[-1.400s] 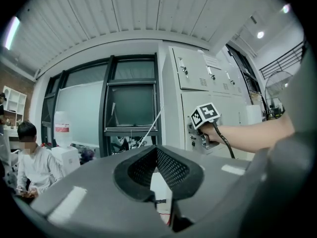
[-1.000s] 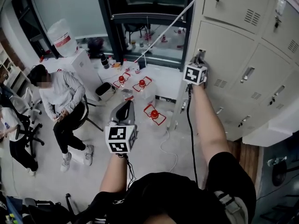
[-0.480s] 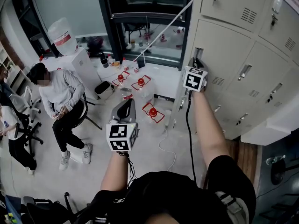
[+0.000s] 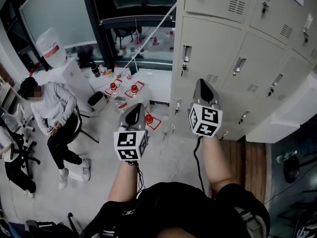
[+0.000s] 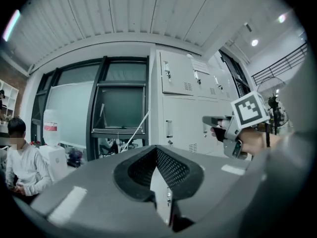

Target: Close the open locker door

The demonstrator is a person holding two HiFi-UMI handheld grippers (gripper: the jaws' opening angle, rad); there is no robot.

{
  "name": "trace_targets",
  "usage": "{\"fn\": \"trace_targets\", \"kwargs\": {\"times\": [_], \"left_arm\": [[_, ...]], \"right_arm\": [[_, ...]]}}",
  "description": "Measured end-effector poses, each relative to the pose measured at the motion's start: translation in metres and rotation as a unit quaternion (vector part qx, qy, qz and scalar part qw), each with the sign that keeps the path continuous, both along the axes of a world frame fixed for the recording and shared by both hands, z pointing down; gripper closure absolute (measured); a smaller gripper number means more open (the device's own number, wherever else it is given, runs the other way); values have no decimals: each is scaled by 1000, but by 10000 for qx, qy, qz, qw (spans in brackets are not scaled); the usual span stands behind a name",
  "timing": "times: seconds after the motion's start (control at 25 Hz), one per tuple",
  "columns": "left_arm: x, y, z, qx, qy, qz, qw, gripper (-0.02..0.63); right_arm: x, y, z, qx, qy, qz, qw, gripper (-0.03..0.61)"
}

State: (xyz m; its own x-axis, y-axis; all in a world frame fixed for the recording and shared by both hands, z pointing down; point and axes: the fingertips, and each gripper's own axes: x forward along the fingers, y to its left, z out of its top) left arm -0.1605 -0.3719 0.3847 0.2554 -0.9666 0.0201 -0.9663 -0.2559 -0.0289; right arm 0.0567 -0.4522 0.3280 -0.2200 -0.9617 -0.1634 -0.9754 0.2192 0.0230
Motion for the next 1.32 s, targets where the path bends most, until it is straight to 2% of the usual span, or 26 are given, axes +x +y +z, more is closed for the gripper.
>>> {"fn": "trace_targets", "kwargs": {"times": [0.16, 0.48, 1.0, 1.32], "left_arm": [[36, 2, 6, -39, -22, 249, 9997, 614], [85, 12, -3, 79, -39, 539, 9985, 614], [95, 19, -8, 131, -28, 488, 9987, 614], [107, 16, -8, 116, -49, 474, 9988, 614]], "right_arm": [[25, 39, 19, -42, 83, 24, 10000, 566], [47, 64, 34, -292, 54, -102, 9995, 568], [50, 70, 29, -220, 98, -189, 9995, 566], [57, 65, 34, -343, 84, -326, 9988, 566]]}}
